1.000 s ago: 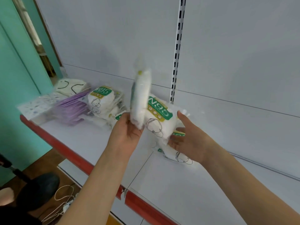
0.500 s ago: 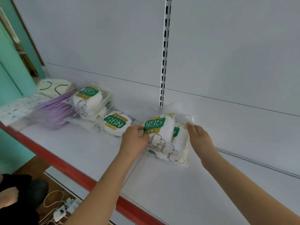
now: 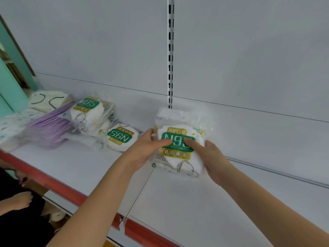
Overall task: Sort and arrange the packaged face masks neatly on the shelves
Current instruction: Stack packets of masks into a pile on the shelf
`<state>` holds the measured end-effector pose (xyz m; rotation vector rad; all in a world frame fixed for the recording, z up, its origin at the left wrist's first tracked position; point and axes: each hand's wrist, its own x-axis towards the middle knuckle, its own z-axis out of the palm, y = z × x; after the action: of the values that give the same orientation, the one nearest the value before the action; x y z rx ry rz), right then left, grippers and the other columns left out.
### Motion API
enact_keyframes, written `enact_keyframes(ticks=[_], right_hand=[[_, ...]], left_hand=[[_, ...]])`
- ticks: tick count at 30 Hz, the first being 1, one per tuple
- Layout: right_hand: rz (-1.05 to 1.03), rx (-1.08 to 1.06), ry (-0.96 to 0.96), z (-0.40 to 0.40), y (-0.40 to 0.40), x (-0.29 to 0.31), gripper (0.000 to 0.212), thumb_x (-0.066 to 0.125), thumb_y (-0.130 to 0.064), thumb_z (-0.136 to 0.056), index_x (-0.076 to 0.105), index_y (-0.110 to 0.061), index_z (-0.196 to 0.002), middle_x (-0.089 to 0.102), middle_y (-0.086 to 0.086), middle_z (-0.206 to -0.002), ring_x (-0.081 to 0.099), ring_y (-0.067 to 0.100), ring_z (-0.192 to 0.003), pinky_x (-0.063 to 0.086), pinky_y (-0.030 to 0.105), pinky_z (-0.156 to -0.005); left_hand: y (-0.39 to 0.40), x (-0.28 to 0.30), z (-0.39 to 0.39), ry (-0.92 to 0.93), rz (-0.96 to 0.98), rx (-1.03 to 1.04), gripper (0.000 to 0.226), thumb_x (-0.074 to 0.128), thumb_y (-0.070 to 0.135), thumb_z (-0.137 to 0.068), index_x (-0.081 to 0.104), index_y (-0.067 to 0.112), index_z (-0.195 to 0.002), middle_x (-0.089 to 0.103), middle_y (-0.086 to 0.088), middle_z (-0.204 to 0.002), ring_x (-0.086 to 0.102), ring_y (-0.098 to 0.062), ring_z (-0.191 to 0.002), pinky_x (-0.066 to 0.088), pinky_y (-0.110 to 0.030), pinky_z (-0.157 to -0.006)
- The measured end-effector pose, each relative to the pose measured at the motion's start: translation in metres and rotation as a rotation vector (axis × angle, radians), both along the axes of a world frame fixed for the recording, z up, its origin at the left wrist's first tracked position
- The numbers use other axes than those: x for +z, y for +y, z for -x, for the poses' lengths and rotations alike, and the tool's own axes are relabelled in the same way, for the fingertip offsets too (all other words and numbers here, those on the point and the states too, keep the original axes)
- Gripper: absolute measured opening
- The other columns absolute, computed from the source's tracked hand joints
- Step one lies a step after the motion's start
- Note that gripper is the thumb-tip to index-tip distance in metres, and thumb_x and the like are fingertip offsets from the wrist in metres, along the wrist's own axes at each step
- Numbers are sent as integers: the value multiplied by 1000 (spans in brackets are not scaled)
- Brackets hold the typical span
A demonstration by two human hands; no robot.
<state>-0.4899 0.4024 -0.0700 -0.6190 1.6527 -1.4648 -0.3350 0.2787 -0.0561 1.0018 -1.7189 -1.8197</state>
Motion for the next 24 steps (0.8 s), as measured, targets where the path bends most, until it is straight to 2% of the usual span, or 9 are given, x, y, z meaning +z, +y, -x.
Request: enact_keyframes(ticks=[3, 4, 6, 7, 9, 12, 15, 19, 24], right_hand=[[86, 60, 381, 12, 35, 8, 46, 83, -42, -75, 57, -24, -109, 68, 1, -111, 70, 16, -97, 58, 34, -83], [71, 140, 467, 16, 46, 8, 49, 85, -46, -71, 57, -31, -109, 62, 1, -120, 66, 14, -103, 56, 30, -84], [34, 297, 487, 21, 63, 4, 52, 87, -46, -66, 61, -44, -111, 52, -2, -135, 61, 7, -113, 54, 19, -84], [1, 328, 445, 21, 69, 3, 47, 88, -41, -69, 61, -41, -108, 57, -2, -129, 64, 4, -108, 53, 12, -78], [-58, 286, 401, 28, 79, -2, 45, 88, -33, -73, 54, -33, -102, 67, -11, -101, 69, 1, -91, 51, 8, -66], [-112, 131, 408, 45, 99, 5, 57, 87, -49, -64, 45, -31, -98, 65, -8, -98, 65, 3, -87, 55, 16, -69], [-52, -48, 322, 72, 148, 16, 88, 86, -70, -46, 51, -24, -112, 70, 2, -112, 70, 17, -102, 56, 44, -94], [70, -271, 219, 111, 253, 24, 84, 84, -52, -65, 47, -21, -133, 70, 0, -123, 68, 17, -113, 51, 45, -103], [29, -485, 260, 152, 419, 25, 78, 79, -45, -73, 44, -21, -139, 68, 2, -127, 66, 21, -117, 51, 44, -103]], left_hand=[[16, -3, -8, 223, -26, -118, 74, 83, 17, -81, 41, 23, -142, 70, -5, -128, 68, -25, -118, 56, -47, -99], [25, -7, -8, 187, 36, -197, 72, 85, 18, -79, 47, 22, -140, 71, -1, -127, 68, -22, -119, 57, -44, -98], [41, -19, -5, 30, 135, -310, 62, 87, 17, -77, 57, 26, -131, 75, 15, -114, 70, -8, -110, 59, -29, -89], [48, -25, -2, -16, 160, -348, 57, 85, 14, -78, 59, 29, -126, 76, 22, -106, 71, -1, -104, 57, -20, -84], [58, -28, 7, -60, 193, -360, 46, 81, 9, -82, 62, 34, -116, 75, 28, -97, 70, 7, -94, 53, -11, -75], [69, -11, 34, -25, 180, -385, 49, 82, 21, -78, 62, 30, -122, 77, 18, -106, 72, -1, -100, 56, -16, -79], [96, 10, 88, 19, 155, -482, 72, 89, 44, -71, 57, 27, -133, 76, 9, -116, 72, -10, -107, 59, -29, -89], [184, 22, 174, 86, 119, -620, 63, 88, 41, -69, 61, 27, -124, 79, 7, -107, 76, -13, -98, 60, -35, -87], [338, 19, 262, 192, -7, -798, 38, 76, 26, -70, 71, 24, -108, 80, 2, -96, 78, -15, -85, 60, -22, -62]])
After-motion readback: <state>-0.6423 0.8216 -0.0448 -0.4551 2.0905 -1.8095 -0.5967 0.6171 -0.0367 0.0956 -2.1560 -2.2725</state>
